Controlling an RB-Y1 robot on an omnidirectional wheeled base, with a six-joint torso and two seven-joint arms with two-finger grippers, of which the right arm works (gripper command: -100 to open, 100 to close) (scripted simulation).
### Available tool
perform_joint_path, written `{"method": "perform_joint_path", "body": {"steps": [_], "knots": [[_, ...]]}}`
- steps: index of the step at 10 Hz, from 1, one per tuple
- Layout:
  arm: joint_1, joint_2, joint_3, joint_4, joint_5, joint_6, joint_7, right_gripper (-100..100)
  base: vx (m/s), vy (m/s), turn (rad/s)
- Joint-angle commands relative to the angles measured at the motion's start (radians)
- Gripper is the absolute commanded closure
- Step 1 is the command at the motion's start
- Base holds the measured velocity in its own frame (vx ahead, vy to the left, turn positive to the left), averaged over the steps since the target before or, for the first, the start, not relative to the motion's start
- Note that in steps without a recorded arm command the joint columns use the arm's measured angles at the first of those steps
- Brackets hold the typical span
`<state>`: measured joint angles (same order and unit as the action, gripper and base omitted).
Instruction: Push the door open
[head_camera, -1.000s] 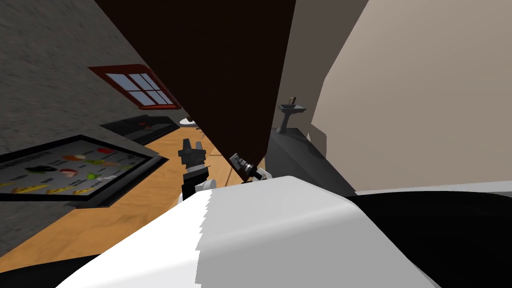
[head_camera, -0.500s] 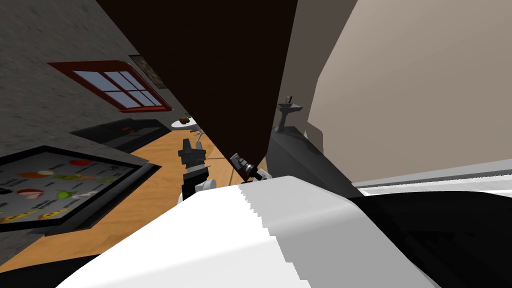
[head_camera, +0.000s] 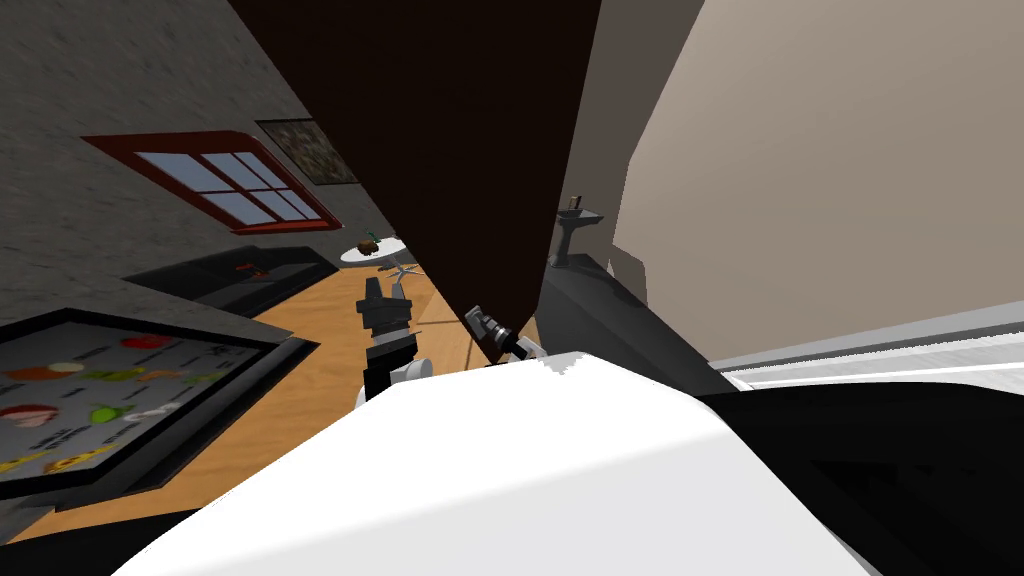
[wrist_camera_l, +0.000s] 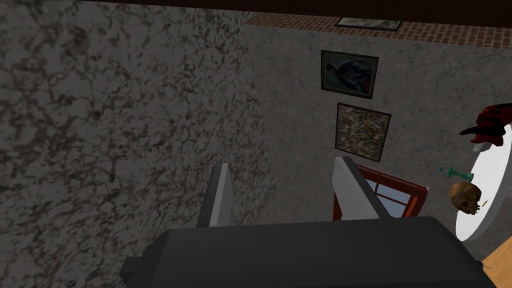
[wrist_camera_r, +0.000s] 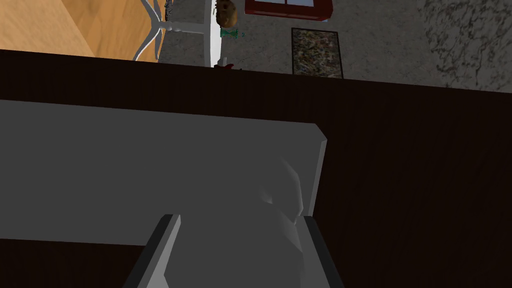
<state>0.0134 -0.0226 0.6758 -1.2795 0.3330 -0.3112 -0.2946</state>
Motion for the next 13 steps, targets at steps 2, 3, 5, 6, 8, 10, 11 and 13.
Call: {"method": "perform_joint_path", "body": {"steps": [2,3,5,6,8,10,11,13], "knots": [[-0.004,-0.008,-0.041,-0.002,-0.01,0.016,0.011,100,0.078,0.219,-0.111],[-0.004,0.0,-0.052,0.001,-0.013,0.017,0.017,100,0.082,0.228,-0.14],[-0.005,0.022,-0.071,0.006,-0.017,0.018,0.027,100,0.056,0.191,-0.081],[-0.006,0.042,-0.083,0.009,-0.02,0.018,0.033,100,0.056,0.208,-0.104],[-0.007,0.051,-0.085,0.018,-0.019,0.013,0.037,100,0.026,0.129,-0.063],[-0.014,0.018,-0.114,0.017,-0.029,0.013,0.043,100,0.08,0.151,-0.067],[-0.016,0.007,-0.13,0.018,-0.034,0.014,0.045,100,0.087,0.176,-0.072],[-0.019,0.0,-0.147,0.019,-0.04,0.015,0.048,100,0.06,0.194,-0.069]]}}
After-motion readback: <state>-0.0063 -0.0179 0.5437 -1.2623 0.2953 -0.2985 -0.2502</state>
